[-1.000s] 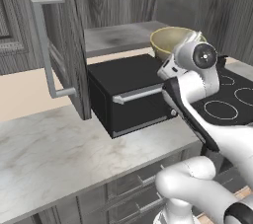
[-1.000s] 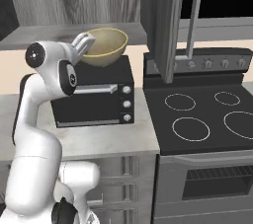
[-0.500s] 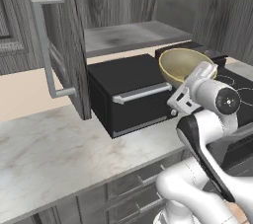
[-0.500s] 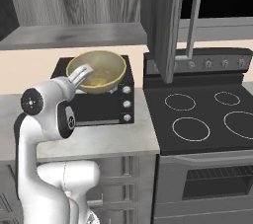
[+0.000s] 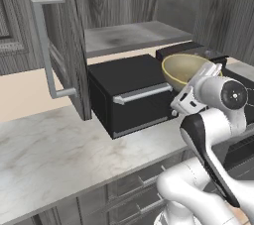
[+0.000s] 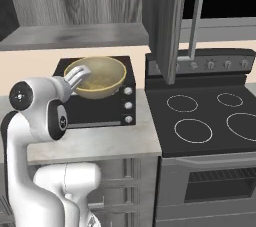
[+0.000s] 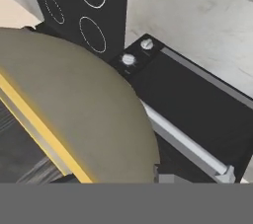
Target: Move the bowls from the cabinet to the plates on the dining table.
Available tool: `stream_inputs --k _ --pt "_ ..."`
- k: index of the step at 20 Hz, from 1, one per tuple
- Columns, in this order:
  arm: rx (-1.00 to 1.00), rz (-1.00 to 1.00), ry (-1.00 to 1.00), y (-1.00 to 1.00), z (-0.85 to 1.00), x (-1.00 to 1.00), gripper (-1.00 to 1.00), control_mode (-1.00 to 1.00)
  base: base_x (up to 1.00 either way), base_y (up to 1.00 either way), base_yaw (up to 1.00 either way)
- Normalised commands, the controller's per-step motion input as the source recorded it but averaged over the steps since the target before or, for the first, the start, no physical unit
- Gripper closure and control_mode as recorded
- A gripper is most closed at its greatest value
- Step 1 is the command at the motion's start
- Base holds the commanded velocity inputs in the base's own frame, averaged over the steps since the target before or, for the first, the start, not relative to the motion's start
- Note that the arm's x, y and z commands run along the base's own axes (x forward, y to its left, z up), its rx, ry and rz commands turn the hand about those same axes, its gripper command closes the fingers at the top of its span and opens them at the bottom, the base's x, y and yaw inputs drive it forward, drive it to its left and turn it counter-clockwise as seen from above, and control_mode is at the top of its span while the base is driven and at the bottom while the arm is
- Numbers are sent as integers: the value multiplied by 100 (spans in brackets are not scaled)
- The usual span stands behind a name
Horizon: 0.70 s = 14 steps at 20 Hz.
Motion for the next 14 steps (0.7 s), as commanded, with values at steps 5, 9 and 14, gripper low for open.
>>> stream_inputs --k 5,9,14 --pt "0 0 0 0 -23 -2 100 -100 0 0 0" --pt "0 0 0 0 -12 -6 100 100 -17 0 0" --pt "0 0 0 0 0 0 100 100 -78 0 0"
